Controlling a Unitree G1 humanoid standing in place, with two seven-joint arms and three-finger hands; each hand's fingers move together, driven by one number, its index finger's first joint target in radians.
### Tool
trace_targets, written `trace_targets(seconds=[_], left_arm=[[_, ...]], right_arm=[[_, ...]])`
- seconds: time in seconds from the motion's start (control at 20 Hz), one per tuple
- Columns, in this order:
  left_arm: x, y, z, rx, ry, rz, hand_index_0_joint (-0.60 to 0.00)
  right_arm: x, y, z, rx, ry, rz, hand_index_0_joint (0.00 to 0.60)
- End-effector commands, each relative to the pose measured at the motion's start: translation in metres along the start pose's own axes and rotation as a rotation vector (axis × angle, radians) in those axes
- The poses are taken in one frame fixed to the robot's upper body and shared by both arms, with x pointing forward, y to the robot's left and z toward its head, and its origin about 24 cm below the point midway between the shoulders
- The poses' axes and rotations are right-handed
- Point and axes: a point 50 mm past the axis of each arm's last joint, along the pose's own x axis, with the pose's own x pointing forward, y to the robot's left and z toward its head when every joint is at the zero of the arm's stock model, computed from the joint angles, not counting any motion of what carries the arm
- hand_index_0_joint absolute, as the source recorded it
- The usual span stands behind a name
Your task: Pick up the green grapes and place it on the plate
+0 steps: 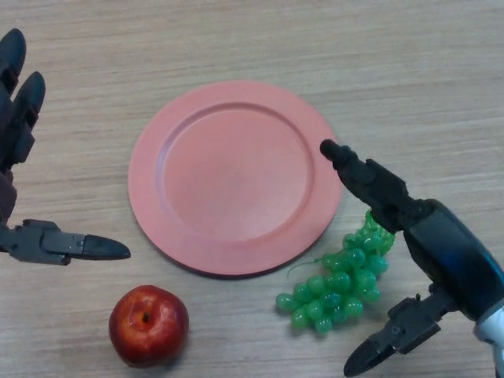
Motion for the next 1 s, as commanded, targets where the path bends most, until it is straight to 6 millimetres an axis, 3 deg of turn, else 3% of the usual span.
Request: trace_targets(seconds=[0.05, 0.45, 0.5, 0.55, 0.7, 0.75, 1.0], left_arm=[[-0.003, 0.018, 0.034, 0.108, -0.213, 0.085, 0.0], [-0.009, 0.019, 0.032, 0.114, -0.216, 0.111, 0.0], [-0.009, 0.019, 0.032, 0.114, -0.216, 0.111, 0.0], [-0.009, 0.019, 0.032, 0.114, -0.217, 0.112, 0.0], [-0.01, 0.018, 0.031, 0.121, -0.215, 0.115, 0.0], [-0.01, 0.017, 0.032, 0.127, -0.215, 0.115, 0.0], [-0.013, 0.016, 0.03, 0.128, -0.218, 0.111, 0.0]], right_arm=[[0.003, -0.007, 0.019, -0.138, -0.215, -0.039, 0.0], [0.013, 0.005, -0.017, -0.315, -0.219, -0.029, 0.0], [0.013, 0.005, -0.018, -0.318, -0.217, -0.03, 0.049], [0.013, 0.005, -0.02, -0.326, -0.216, -0.033, 0.2], [0.013, 0.004, -0.035, -0.372, -0.187, -0.044, 0.55], [0.011, 0.004, -0.04, -0.379, -0.164, -0.046, 0.6], [0.01, 0.006, -0.044, -0.511, -0.138, 0.022, 0.6]])
